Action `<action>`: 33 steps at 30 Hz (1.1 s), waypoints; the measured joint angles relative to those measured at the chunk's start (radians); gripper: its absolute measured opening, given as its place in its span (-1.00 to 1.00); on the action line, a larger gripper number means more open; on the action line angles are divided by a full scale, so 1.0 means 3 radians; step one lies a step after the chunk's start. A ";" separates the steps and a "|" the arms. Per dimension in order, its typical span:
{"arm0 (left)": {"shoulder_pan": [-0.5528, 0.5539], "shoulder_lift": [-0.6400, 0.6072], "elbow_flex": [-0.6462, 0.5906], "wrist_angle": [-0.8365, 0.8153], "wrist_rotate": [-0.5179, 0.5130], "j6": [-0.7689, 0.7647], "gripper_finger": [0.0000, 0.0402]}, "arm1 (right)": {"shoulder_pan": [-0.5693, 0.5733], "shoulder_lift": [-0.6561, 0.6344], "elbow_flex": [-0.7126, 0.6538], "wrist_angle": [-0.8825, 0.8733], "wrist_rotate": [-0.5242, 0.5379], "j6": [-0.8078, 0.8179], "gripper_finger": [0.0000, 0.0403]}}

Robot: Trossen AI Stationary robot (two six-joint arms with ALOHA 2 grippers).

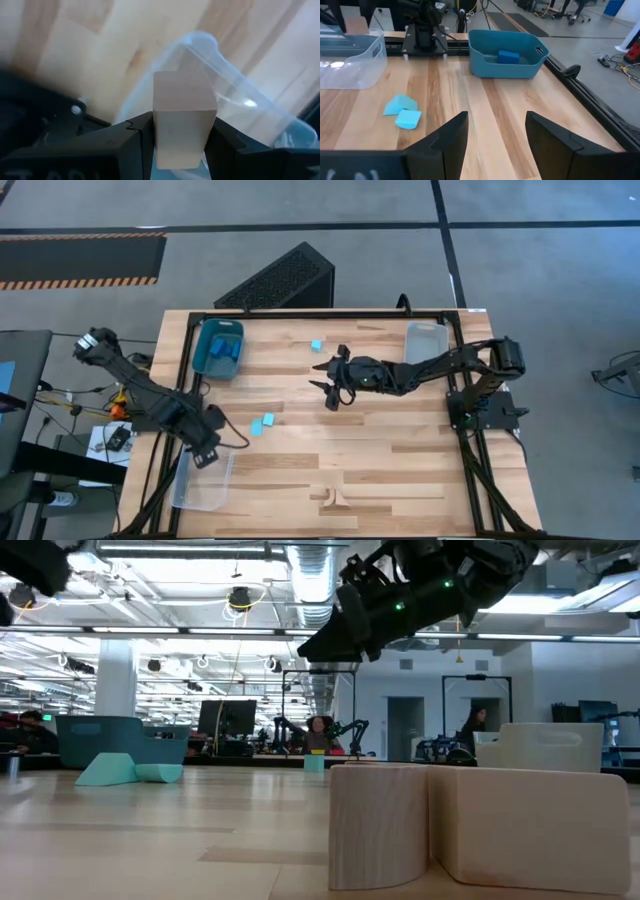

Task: Sort & place blocks by color
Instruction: Put the top brown block into the transparent bin

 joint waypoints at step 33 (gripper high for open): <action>-0.0415 0.0338 0.0188 0.0331 -0.0893 0.0699 -0.47 | 0.0135 -0.0748 0.0097 -0.1958 0.0928 0.0390 0.09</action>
